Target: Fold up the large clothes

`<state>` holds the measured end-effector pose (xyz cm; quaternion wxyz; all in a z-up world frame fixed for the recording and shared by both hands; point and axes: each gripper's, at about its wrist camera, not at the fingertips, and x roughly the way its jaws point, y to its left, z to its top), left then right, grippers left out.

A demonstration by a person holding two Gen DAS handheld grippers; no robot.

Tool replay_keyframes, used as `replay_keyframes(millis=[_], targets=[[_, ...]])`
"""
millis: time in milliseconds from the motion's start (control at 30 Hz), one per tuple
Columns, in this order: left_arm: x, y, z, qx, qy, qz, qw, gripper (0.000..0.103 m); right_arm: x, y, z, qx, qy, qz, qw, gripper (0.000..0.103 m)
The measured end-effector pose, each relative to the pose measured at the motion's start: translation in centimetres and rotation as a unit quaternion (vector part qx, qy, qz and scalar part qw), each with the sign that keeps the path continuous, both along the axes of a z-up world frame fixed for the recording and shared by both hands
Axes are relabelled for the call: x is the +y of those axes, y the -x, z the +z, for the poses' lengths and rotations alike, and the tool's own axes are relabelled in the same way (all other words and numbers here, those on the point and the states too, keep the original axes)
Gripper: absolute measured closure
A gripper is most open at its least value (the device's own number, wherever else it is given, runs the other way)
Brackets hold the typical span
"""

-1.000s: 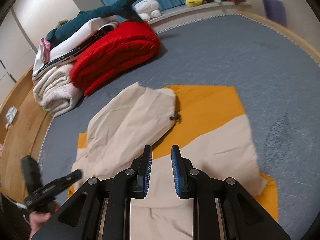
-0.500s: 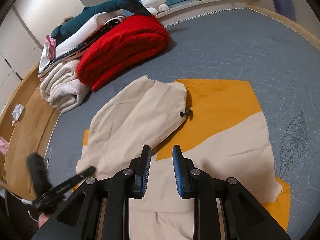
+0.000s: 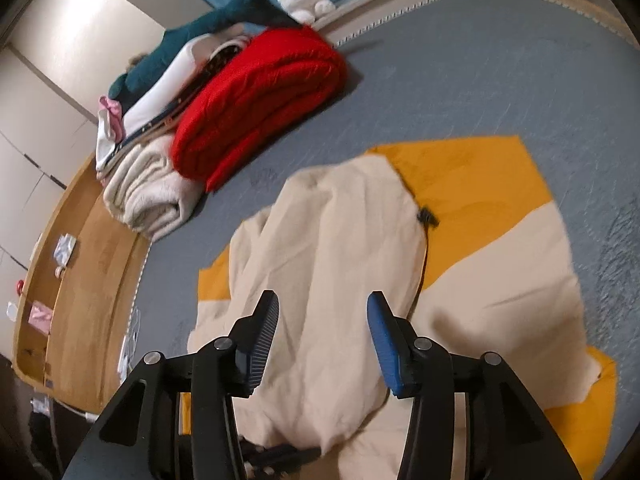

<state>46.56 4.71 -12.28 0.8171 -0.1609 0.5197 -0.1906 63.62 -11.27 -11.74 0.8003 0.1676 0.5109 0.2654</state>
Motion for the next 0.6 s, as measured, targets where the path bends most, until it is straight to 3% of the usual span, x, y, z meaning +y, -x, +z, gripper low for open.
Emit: replay_keyframes(millis=[133, 233, 300, 433, 600], targets=[[5.3, 0.2, 2.5, -0.045, 0.033, 0.099, 0.9935, 0.079, 1.5, 0.3, -0.7, 0.013, -0.005, 0.023, 1.000, 0.055], [9.4, -0.1, 1.3, -0.022, 0.059, 0.190, 0.9797, 0.078, 3.3, 1.2, -1.3, 0.013, 0.002, 0.056, 0.998, 0.055], [10.7, -0.3, 0.2, 0.000, 0.077, 0.222, 0.9720, 0.078, 4.5, 2.0, -1.6, 0.009, 0.010, 0.080, 0.997, 0.055], [11.9, -0.8, -2.0, 0.057, 0.048, 0.247, 0.9661, 0.078, 8.7, 4.6, -1.8, -0.023, 0.048, 0.152, 0.987, 0.055], [13.9, -0.3, -4.7, 0.098, 0.101, 0.276, 0.9508, 0.077, 13.2, 8.2, -2.7, -0.082, 0.135, 0.236, 0.959, 0.055]])
